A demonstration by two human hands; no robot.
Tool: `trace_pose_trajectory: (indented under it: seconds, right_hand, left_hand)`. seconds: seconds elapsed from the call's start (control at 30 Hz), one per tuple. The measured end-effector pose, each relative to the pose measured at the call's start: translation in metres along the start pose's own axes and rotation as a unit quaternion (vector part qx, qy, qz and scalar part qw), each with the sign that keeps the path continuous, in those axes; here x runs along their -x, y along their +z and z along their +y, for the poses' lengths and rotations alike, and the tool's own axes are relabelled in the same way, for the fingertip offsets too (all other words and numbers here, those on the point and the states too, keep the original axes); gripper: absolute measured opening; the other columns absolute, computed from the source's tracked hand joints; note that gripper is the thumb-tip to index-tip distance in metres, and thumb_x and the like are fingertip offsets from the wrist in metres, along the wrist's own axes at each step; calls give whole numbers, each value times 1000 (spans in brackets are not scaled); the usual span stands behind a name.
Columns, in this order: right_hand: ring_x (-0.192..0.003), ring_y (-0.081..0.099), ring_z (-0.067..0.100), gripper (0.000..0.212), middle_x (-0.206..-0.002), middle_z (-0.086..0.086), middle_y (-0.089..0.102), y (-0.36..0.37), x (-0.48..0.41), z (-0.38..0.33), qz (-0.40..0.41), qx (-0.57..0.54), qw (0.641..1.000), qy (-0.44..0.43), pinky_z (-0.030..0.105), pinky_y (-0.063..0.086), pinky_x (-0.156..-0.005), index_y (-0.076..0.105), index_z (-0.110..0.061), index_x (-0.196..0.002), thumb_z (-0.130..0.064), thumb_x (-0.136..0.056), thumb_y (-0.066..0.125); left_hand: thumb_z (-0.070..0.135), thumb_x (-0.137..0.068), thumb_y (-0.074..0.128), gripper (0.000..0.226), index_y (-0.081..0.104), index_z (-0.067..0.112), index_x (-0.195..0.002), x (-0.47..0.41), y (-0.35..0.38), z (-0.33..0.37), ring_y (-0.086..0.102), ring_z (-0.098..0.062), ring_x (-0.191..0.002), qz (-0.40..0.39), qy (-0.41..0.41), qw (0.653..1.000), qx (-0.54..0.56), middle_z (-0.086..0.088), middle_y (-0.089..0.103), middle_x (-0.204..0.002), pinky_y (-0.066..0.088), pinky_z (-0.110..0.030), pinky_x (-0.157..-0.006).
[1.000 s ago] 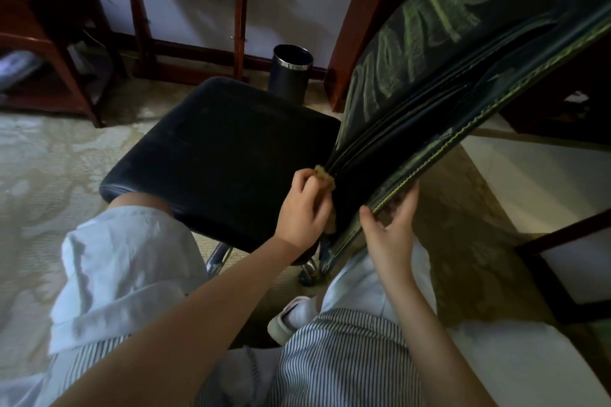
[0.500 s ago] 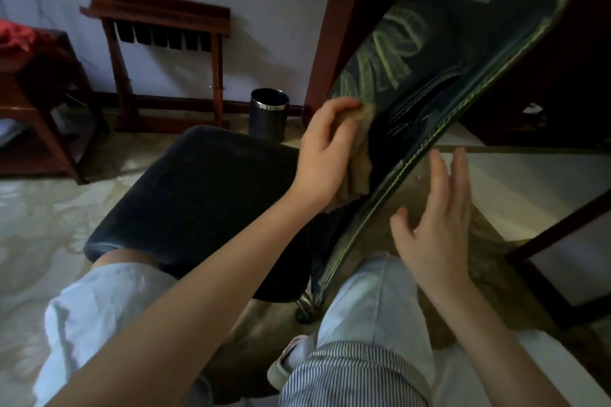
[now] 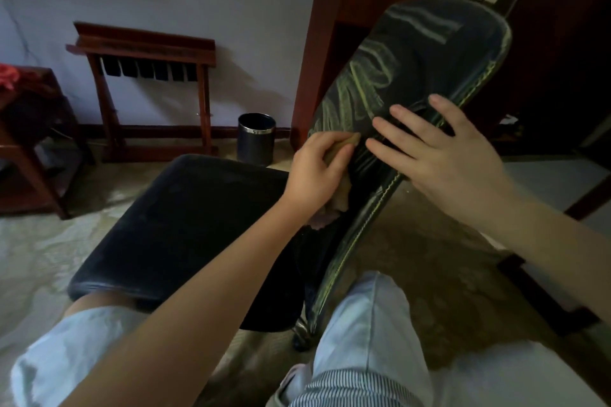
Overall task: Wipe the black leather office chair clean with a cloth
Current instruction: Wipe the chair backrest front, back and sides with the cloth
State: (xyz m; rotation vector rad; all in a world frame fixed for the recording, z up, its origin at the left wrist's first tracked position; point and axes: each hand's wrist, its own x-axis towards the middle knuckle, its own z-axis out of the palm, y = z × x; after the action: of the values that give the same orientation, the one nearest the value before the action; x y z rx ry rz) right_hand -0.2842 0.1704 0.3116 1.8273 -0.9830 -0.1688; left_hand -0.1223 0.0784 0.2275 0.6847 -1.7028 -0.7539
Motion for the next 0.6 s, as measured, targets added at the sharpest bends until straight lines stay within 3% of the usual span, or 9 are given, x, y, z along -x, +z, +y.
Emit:
trace_pose_trajectory:
  seconds: [0.13,0.27,0.4,0.53,0.6]
  right_hand:
    - [-113,56,39,43,-120,23,60,4,-10,6,18,10,999,-33,51,24,-103,57,1,-119,1,-77,64]
    - [-108,60,37,28,-115,22,63,8,-8,11,38,16,997,-71,47,32,-98,59,1,-115,4,-87,57]
    - [-104,63,33,26,-111,17,67,11,-10,21,53,16,993,-104,43,35,-95,63,-1,-111,2,-93,45]
    - [-102,64,31,34,-109,16,68,10,-7,22,44,9,993,-110,41,34,-94,66,-2,-109,4,-96,36]
    - [-102,65,30,41,-109,16,68,6,-8,23,37,6,993,-112,41,34,-94,67,-3,-109,5,-98,28]
  left_hand:
    - [24,-93,55,16,65,22,-105,19,-4,-31,58,-11,-101,-5,-147,989,32,1,65,-104,46,-41,-95]
    - [26,-96,49,25,57,26,-120,29,-13,-34,56,-13,-109,-67,-271,948,152,1,61,-115,44,-36,-100]
    - [22,-97,47,28,50,24,-125,29,-20,-36,57,-14,-106,-96,-270,949,128,-3,60,-114,46,-33,-96]
    - [19,-94,54,26,47,23,-119,15,-21,-21,57,-8,-97,-57,-253,959,117,2,57,-107,50,-19,-83]
    - [18,-92,57,28,44,21,-116,-3,-21,-3,58,-8,-94,-43,-207,971,109,2,57,-105,50,-16,-78]
